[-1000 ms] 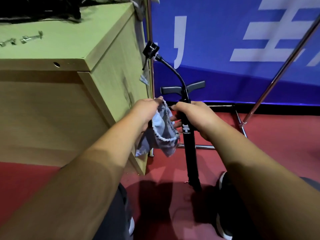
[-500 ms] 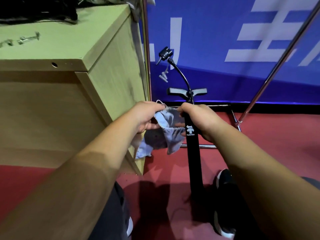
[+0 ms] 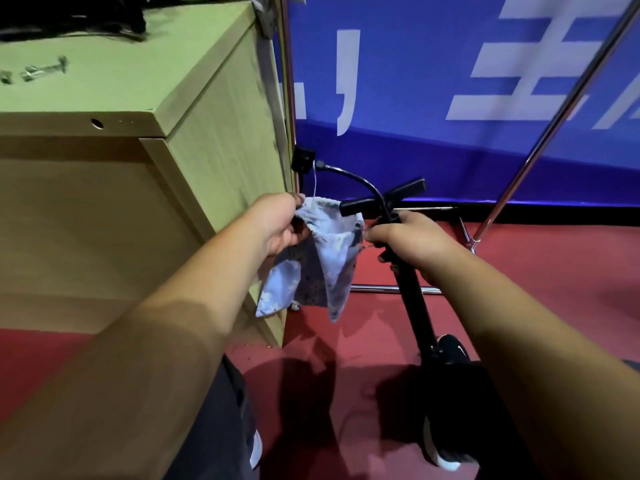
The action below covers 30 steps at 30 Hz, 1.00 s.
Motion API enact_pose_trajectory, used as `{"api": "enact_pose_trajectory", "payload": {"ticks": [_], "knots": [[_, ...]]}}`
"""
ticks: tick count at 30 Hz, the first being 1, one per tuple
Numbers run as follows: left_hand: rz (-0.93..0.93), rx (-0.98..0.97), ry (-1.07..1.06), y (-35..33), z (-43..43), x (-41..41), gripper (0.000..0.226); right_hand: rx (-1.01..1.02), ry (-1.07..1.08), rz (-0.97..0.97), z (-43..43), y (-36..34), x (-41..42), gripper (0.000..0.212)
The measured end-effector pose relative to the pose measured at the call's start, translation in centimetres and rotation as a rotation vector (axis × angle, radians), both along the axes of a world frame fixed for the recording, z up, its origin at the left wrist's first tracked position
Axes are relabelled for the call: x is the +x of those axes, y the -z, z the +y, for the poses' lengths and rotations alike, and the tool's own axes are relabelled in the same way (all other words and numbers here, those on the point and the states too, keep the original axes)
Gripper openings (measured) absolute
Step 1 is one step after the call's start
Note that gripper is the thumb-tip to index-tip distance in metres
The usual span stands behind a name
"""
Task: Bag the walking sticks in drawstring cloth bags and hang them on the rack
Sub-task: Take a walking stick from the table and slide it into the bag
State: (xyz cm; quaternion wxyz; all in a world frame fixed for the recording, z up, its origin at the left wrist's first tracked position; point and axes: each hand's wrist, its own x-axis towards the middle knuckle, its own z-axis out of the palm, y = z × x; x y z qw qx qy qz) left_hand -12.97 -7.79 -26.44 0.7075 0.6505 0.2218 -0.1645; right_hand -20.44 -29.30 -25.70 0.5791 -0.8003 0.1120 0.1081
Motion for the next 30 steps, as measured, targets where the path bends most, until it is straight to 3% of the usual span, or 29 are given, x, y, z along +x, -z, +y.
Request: {"api": "enact_pose_trajectory", "payload": {"ticks": [12, 16, 24, 30], "knots": [[-0.076, 0.181, 0.007, 0.5, 0.7, 0.0, 0.026, -0.233, 0.06, 0.131, -2.6, 1.7, -1.2, 0.022], [-0.094, 0.225, 0.014, 2.9, 1.8, 2.1, 0.057, -0.301, 0.073, 0.122, -3.4, 1.8, -1.5, 0.021], [-0.128, 0.21, 0.02, 2.9, 0.7, 2.0, 0.068, -0.466, -0.016, 0.137, -3.8, 1.0, -2.5, 0.024], [-0.122, 0.281, 0.059, 1.7, -0.8, 1.0, 0.042, -0.448, 0.004, 0.133, -4.1, 0.8, -2.7, 0.026]]}}
